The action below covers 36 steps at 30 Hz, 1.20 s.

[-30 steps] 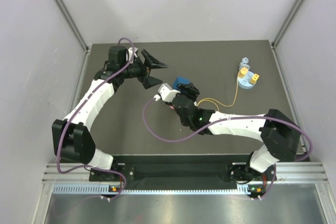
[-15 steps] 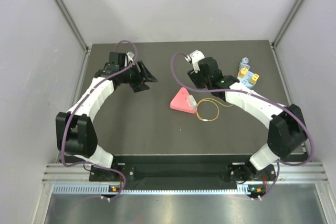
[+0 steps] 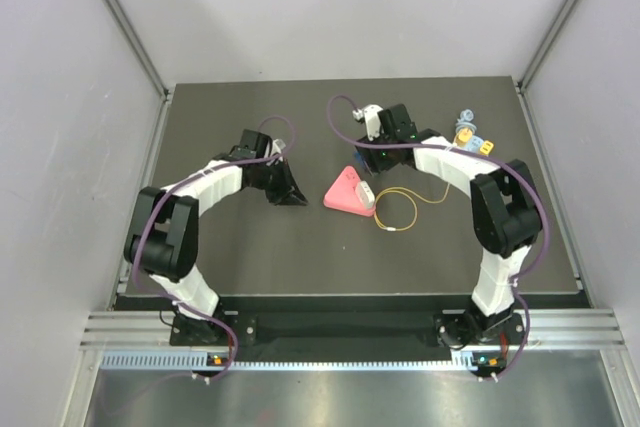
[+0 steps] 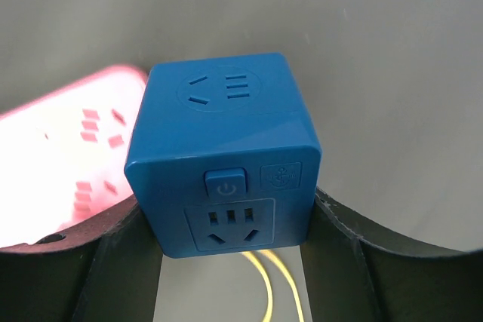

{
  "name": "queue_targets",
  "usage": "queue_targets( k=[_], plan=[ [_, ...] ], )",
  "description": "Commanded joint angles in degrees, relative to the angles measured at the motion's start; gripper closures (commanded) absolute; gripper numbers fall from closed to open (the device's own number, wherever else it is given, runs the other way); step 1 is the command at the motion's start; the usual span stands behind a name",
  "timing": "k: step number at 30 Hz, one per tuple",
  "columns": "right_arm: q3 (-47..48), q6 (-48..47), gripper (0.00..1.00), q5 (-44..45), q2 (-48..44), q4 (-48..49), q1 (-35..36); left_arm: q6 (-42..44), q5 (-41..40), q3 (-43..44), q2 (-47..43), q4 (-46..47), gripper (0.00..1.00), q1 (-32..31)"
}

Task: Insert the plug

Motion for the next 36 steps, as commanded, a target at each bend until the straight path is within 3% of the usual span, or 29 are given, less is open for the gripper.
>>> queue_targets(
  k=[1,9,12,18,23,36],
  plan=[
    [4.8,-1.0,1.0,-5.6,2.1,7.1,-0.6,1.1,1.9,-0.6,0.2,5.8,1.0,-0.5],
    [9.3,-2.0,1.0,-10.4,9.2,7.9,-0.6,-0.5,1.9,-1.4,3.7,8.5,1.0,-2.1],
    [7.0,-0.3,1.0,-10.7,8.3,9.1,-0.7,-1.3,1.5,-1.3,4.2,9.1,1.0,-2.8],
    [-6.9,8.6,1.0,-5.6,-1.1,15.7,-0.1,-1.7,-1.5,-2.9,3.3,10.1,1.0,-3.3],
    [-16.2,16.6,1.0,0.2,-9.8,15.7,2.0,-2.2,-6.1,-5.6,0.1,10.7,1.0,-5.8],
    [-28.3,36.6,1.0,9.5,-21.5,15.2,14.3,-1.6,-14.8,-6.4,-7.6,5.7,1.0,-4.9]
  ],
)
